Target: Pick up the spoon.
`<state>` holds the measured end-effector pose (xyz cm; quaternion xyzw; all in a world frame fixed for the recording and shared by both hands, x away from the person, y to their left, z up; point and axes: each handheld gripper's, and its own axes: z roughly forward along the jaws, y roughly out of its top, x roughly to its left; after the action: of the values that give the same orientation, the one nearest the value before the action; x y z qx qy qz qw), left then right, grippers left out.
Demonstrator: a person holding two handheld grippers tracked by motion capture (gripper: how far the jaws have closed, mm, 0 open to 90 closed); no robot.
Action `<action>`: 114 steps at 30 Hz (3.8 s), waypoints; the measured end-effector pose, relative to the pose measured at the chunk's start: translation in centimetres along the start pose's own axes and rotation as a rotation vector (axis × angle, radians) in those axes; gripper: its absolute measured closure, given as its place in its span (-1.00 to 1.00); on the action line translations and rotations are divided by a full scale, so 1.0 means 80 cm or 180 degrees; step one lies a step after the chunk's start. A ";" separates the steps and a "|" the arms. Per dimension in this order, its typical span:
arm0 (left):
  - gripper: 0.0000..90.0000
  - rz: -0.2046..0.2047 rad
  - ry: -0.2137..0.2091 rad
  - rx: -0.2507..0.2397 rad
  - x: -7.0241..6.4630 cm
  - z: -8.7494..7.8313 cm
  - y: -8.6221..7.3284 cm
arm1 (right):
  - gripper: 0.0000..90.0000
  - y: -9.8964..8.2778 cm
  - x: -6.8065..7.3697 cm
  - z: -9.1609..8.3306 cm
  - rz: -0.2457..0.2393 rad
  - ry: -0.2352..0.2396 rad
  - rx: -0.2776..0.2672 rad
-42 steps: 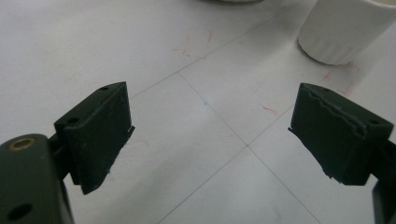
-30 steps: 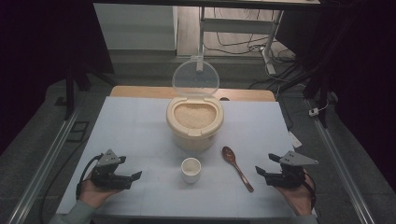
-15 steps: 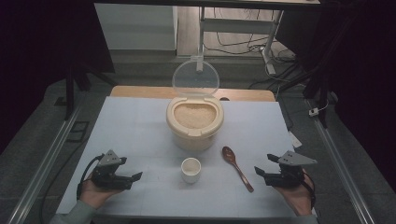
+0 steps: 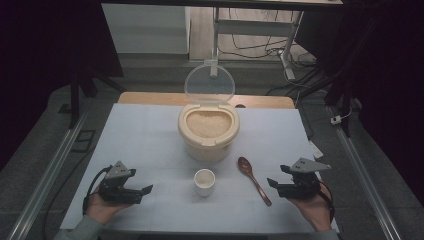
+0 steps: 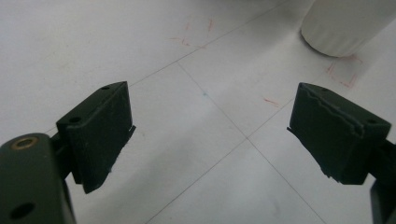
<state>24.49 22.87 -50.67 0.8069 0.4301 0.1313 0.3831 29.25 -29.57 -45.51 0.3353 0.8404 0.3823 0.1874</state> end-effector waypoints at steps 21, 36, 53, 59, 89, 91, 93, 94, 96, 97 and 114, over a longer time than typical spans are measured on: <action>-0.68 0.0070 -0.0054 0.0080 -0.005 0.007 0.000 | -0.28 0.052 0.047 0.020 -0.0007 -0.0024 0.0885; -0.68 0.0109 -0.0078 0.0156 -0.006 0.012 -0.002 | -0.12 0.032 0.043 0.063 0.0209 -0.0131 0.1580; -0.68 0.0134 -0.0072 0.0204 -0.006 0.015 -0.003 | 0.25 0.019 0.044 0.090 0.0224 -0.0189 0.1755; -0.68 0.0147 -0.0074 0.0221 -0.007 0.016 -0.003 | 0.45 0.017 0.044 0.096 0.0312 -0.0174 0.1781; -0.68 0.0186 -0.0063 0.0314 -0.005 0.021 -0.006 | 0.75 0.027 0.025 0.075 0.0507 0.0044 0.1611; -0.68 0.0190 -0.0063 0.0316 -0.005 0.021 -0.006 | 0.75 0.028 0.023 0.072 0.0517 0.0057 0.1574; -0.68 0.0192 -0.0061 0.0317 -0.005 0.021 -0.006 | 0.75 0.029 0.019 0.063 0.0538 0.0099 0.1471; -0.68 0.0194 -0.0059 0.0318 -0.005 0.021 -0.006 | 0.75 0.030 0.018 0.060 0.0536 0.0113 0.1438; -0.67 0.0193 -0.0059 0.0319 -0.005 0.021 -0.007 | 0.75 0.030 0.017 0.057 0.0528 0.0131 0.1401; -0.68 0.0191 -0.0058 0.0320 -0.005 0.021 -0.007 | 0.75 0.032 0.015 0.051 0.0524 0.0157 0.1338; -0.68 0.0187 -0.0048 0.0340 -0.003 0.022 -0.007 | 0.75 0.051 0.014 0.009 0.0361 0.0505 0.0811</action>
<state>24.97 21.99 -52.25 0.8394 0.4097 0.1132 0.3388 30.59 -26.43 -42.91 0.3721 0.8740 0.3078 0.0546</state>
